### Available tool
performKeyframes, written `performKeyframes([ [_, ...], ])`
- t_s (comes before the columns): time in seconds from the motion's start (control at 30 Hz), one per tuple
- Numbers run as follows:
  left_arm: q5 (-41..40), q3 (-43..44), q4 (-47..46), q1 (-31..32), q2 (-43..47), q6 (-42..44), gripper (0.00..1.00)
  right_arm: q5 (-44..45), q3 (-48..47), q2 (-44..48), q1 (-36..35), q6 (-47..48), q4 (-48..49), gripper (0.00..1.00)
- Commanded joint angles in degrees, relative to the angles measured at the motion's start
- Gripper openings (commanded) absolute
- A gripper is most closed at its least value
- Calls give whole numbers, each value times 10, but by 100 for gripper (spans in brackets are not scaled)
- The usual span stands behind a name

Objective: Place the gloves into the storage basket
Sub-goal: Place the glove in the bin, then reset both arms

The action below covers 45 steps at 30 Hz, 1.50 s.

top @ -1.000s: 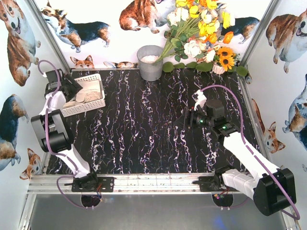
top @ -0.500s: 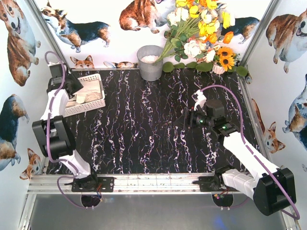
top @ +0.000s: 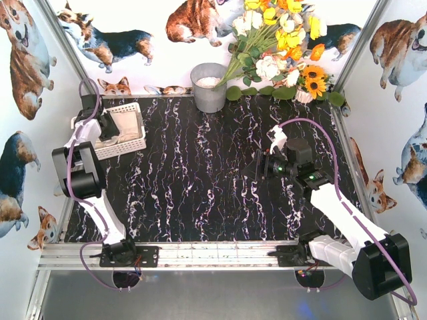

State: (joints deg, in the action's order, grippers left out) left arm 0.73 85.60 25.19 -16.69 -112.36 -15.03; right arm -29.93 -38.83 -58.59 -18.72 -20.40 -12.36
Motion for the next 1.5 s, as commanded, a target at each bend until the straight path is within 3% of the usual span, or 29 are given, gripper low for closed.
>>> performKeyframes([
  [0.0,-19,22,2,-3,16,20,35,1,-29,6,1,8,14,63],
  [0.2,22,-2,-7,13,101,53,58,8,-44,30,1,9,-2,63],
  [0.43,11,-55,-29,105,236,140,81,58,-63,47,17,18,-17,76],
  [0.57,-7,-184,-128,119,348,103,88,87,-42,39,78,14,5,82],
  [0.77,-123,-401,-232,117,510,36,97,151,42,32,253,-17,82,90],
  [0.97,-180,-628,-414,120,611,17,100,308,154,68,259,22,188,100],
  [1.17,-161,-769,-686,153,553,95,100,459,279,61,154,141,418,100],
  [1.33,-104,-772,-862,175,403,149,100,440,273,-37,146,188,530,100],
  [1.47,-78,-721,-892,196,301,212,100,355,252,-187,145,221,632,100],
])
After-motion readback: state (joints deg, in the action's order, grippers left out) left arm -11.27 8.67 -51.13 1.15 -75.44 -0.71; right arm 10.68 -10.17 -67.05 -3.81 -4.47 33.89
